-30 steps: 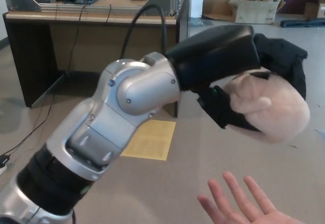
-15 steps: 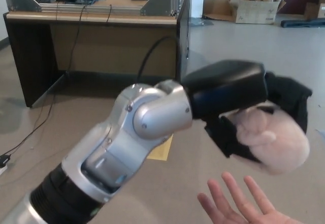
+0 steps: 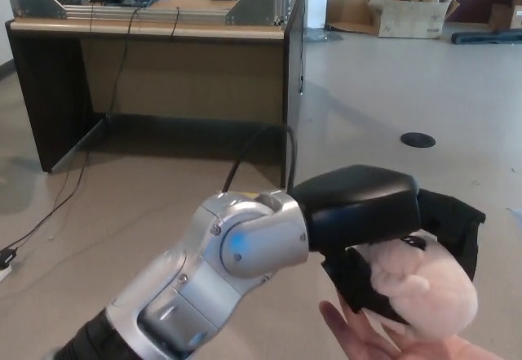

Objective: The robot extends its left hand to pick up an emotional support dumpling from the palm of a person and brings its hand down by its side. Then it extends its arm again to hand the dumpling back to the person.

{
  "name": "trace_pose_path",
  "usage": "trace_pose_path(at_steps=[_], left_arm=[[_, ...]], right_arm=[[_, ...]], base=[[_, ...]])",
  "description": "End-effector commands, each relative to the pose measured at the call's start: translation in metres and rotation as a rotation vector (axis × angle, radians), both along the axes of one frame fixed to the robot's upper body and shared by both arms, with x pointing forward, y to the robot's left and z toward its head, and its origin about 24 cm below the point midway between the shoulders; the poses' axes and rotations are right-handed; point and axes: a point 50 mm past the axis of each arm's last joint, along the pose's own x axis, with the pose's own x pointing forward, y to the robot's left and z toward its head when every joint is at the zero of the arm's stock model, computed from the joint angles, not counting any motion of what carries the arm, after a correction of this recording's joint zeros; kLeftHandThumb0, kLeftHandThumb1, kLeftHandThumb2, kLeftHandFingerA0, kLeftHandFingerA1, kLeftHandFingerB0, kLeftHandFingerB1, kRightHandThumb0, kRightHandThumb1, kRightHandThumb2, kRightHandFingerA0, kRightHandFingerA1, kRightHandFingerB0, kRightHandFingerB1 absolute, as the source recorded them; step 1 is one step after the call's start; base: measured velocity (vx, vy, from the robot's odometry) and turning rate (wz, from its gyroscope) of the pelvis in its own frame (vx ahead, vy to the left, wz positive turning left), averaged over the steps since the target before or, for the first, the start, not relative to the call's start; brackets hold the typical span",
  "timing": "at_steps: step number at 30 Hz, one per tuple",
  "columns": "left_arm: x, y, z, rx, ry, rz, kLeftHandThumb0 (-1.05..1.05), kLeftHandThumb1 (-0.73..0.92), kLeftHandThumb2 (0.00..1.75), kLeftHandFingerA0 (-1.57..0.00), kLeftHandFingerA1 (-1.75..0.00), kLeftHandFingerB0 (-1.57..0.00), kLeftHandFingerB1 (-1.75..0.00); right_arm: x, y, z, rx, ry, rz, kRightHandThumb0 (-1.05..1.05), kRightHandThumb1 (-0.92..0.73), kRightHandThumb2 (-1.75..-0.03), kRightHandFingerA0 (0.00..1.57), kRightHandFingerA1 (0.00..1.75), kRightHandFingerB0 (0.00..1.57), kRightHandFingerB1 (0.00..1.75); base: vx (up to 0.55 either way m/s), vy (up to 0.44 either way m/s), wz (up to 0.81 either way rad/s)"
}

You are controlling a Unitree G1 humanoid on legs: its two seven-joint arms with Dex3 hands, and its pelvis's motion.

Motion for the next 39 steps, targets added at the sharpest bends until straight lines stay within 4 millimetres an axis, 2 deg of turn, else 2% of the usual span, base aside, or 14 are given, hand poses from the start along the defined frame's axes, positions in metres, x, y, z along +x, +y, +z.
trace_pose_path(at_steps=[1, 5, 7, 8, 9, 11, 13, 15, 18, 19, 28, 33, 35, 39], left_arm=[[-0.005, -0.007, -0.006, 0.055, -0.001, -0.008, -0.23, 0.75, 0.61, -0.75, -1.68, -0.70, -1.28], [-0.006, -0.009, -0.007, 0.056, 0.002, -0.018, -0.23, 0.75, 0.61, -0.75, -1.68, -0.70, -1.28], [-0.009, -0.015, -0.009, 0.041, 0.012, -0.038, -0.25, 0.72, 0.61, -0.78, -1.68, -0.84, -0.94], [-0.009, -0.016, -0.009, 0.049, 0.022, -0.035, -0.41, 0.62, 0.59, -0.80, -0.71, -0.56, -0.37], [-0.009, -0.016, -0.008, 0.062, 0.032, -0.028, -0.41, 0.62, 0.59, -0.80, -0.71, -0.56, -0.37], [-0.009, -0.015, -0.007, 0.117, 0.029, -0.007, -0.79, 0.47, 0.80, -0.13, -0.40, -0.06, -0.30], [-0.009, -0.013, -0.006, 0.157, 0.018, 0.010, -0.79, 0.47, 0.80, -0.13, -0.40, -0.06, -0.30], [-0.008, -0.010, -0.003, 0.183, -0.002, 0.029, -0.94, 0.56, 0.96, -0.12, -0.04, -0.06, -0.04], [-0.006, -0.007, 0.000, 0.200, 0.000, 0.050, -0.93, 0.52, 0.97, -0.08, 0.00, -0.04, -0.02], [-0.006, -0.006, 0.003, 0.210, 0.003, 0.062, -0.90, 0.49, 0.96, -0.06, 0.00, -0.02, -0.03], [-0.002, 0.002, 0.018, 0.209, 0.002, 0.077, -0.88, 0.44, 0.95, -0.02, 0.00, 0.00, -0.02], [0.004, 0.016, 0.060, 0.113, 0.013, 0.072, -0.83, 0.43, 0.91, 0.00, -0.06, 0.00, -0.04], [-0.003, 0.037, 0.121, -0.070, 0.045, 0.043, -0.75, 0.40, 0.84, 0.00, -0.01, 0.00, -0.06], [-0.014, 0.066, 0.170, -0.206, 0.015, 0.032, -0.78, 0.44, 0.83, 0.00, 0.00, 0.00, -0.02]], right_arm=[[0.005, -0.006, 0.004, -0.024, 0.016, -0.036, -0.44, -0.57, -0.57, 0.81, 0.52, 0.61, 0.45], [0.005, -0.006, 0.003, -0.021, 0.020, -0.041, -0.44, -0.57, -0.57, 0.81, 0.52, 0.61, 0.45], [0.004, -0.006, 0.002, 0.043, 0.038, -0.044, -0.49, -0.57, -0.58, 1.01, 0.76, 0.65, 0.46], [0.004, -0.007, 0.003, 0.034, 0.036, -0.031, -0.57, -0.49, -0.84, 0.89, 0.89, 0.41, 0.51], [0.004, -0.008, 0.004, 0.013, 0.032, -0.013, -0.57, -0.49, -0.84, 0.89, 0.89, 0.41, 0.51], [0.007, -0.008, 0.006, -0.119, 0.065, 0.029, -0.71, -0.77, -0.62, 0.82, 0.81, 0.64, 0.40], [0.010, -0.009, 0.007, -0.231, 0.121, 0.047, -0.71, -0.77, -0.62, 0.82, 0.81, 0.64, 0.40], [0.010, -0.007, 0.011, -0.183, 0.067, 0.043, -0.63, -0.70, -0.62, 0.98, 0.88, 0.56, 0.40], [0.009, -0.006, 0.010, -0.140, 0.023, 0.022, -0.60, -0.51, -0.87, 0.98, 0.88, 0.39, 0.49], [0.008, -0.006, 0.009, -0.100, 0.007, 0.002, -0.56, -0.61, -0.59, 1.00, 0.79, 0.52, 0.37], [0.006, -0.006, 0.010, -0.028, -0.028, -0.006, -0.47, -0.56, -0.57, 0.81, 0.50, 0.62, 0.40], [0.009, -0.004, 0.010, 0.014, -0.020, 0.004, -0.31, -0.61, -0.57, 0.71, 0.50, 0.60, 0.42], [0.009, -0.006, 0.012, -0.024, -0.034, -0.001, -0.36, -0.59, -0.58, 0.83, 0.51, 0.63, 0.41], [0.010, -0.007, 0.011, -0.038, -0.025, -0.008, -0.38, -0.58, -0.58, 0.84, 0.51, 0.63, 0.41]], base=[[0.00, 0.000, 0.00], [0.00, 0.000, 0.00], [0.00, 0.000, 0.00], [0.00, 0.000, 0.00], [0.00, 0.000, 0.00], [0.00, 0.000, 0.00], [0.00, 0.000, 0.00], [0.00, 0.000, 0.00], [0.00, 0.000, 0.00], [0.00, 0.000, 0.00], [0.00, 0.000, 0.00], [0.00, 0.000, 0.00], [0.00, 0.000, 0.00], [0.00, 0.000, 0.00]])
